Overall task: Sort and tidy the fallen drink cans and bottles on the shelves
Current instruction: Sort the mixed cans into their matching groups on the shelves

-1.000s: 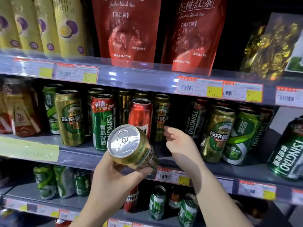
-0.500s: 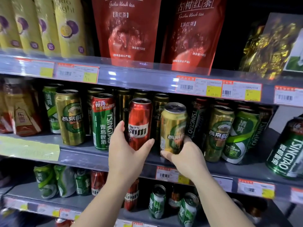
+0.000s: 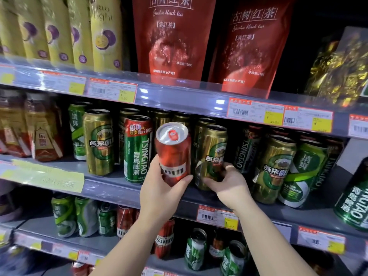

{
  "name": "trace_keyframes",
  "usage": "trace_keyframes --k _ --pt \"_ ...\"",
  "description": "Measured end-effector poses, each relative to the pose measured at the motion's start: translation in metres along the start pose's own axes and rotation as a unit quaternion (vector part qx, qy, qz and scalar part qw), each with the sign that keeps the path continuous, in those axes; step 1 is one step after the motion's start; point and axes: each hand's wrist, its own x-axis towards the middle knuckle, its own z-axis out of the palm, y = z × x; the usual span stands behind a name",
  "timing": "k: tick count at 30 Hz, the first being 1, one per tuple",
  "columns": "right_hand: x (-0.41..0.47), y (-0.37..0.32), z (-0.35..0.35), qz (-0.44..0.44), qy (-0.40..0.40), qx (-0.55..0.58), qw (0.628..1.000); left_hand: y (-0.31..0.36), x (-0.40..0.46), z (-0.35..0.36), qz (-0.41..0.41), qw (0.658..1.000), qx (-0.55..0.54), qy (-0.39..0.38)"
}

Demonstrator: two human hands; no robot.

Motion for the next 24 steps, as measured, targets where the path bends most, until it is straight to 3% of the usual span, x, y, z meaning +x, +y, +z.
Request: trace_keyframes --k 5,16,19,21,24 --pt "0.004 -0.011 0.013 -0.002 -0.020 0.022 1.000 0.006 -0.022 -0.034 0.030 0.997 -0.072 -0.004" --pt "0.002 -0.044 0.052 -0.004 -0.031 0.020 0.999 -0.025 -0.042 -0.086 -0.032 0.998 -0.053 -0.009" --pt "-0.010 -0.054 0.058 -0.019 0.053 0.032 0.998 -0.032 -0.039 -0.098 -0.038 0.998 -0.040 -0.003" --pt "-0.021 -0.068 0.067 -0.074 0.119 0.089 0.986 -0.035 -0.036 -0.106 -0.042 0.999 -0.033 0.002" --pt "-0.030 -0.098 0.088 -0.110 0.022 0.116 0.987 -0.038 -0.031 -0.119 -0.049 0.998 -0.045 0.006"
